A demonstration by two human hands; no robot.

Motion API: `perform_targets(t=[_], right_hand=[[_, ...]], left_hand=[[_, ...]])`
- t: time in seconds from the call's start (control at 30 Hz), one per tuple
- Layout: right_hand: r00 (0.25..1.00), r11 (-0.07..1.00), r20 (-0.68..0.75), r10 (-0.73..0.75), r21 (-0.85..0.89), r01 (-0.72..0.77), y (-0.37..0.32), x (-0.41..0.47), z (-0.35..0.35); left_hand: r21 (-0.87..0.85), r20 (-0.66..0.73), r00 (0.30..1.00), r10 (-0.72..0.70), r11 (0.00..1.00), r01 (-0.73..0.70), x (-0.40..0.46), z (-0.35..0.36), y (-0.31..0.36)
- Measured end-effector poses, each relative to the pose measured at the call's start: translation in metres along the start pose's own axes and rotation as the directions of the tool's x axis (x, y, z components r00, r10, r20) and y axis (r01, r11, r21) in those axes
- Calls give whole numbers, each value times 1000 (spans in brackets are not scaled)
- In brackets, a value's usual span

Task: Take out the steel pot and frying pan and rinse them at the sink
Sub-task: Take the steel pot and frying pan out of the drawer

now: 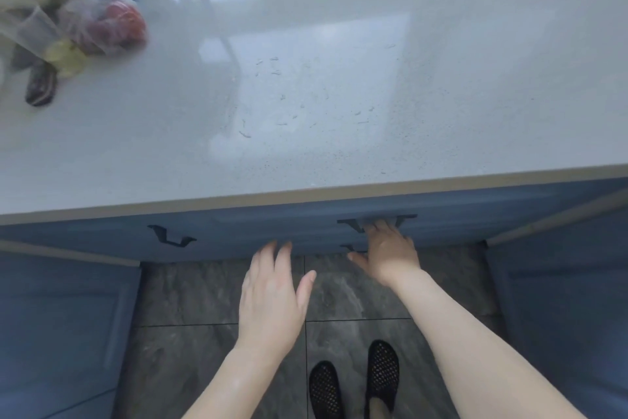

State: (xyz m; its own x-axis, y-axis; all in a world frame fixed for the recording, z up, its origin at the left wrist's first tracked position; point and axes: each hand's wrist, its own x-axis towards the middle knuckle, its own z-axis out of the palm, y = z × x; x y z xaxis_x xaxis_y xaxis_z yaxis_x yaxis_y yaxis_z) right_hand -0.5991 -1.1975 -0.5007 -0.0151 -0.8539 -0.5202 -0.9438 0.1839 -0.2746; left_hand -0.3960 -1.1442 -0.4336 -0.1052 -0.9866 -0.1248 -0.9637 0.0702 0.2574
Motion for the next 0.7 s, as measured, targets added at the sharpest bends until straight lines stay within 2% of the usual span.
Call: perform_targets(t=[0.23, 0.47, 0.57, 0.63, 0.67, 0.7], right_hand=[[998, 998, -31, 54, -18, -55, -4, -25, 22], [997, 998, -32, 66, -8, -66, -3, -57, 37], [999, 999, -30, 30, 40, -29, -4, -101, 48], [961, 972, -274, 42, 232, 24, 1, -140, 44], [885, 941, -453, 109, 333, 55, 7, -159, 35], [767, 913, -607, 209, 402, 68, 16, -174, 25]], left_hand=[[-51, -146, 987, 59, 996, -67, -3, -12, -10], [-78, -243, 966, 84, 991, -106, -17, -21, -22], [-22, -236, 964, 119, 992, -128, -22, -25, -34], [33, -167, 981, 103, 995, -99, -25, -25, -46], [45, -119, 990, 68, 997, -64, -27, -25, -51], [47, -71, 997, 28, 999, -25, -30, -25, -55]])
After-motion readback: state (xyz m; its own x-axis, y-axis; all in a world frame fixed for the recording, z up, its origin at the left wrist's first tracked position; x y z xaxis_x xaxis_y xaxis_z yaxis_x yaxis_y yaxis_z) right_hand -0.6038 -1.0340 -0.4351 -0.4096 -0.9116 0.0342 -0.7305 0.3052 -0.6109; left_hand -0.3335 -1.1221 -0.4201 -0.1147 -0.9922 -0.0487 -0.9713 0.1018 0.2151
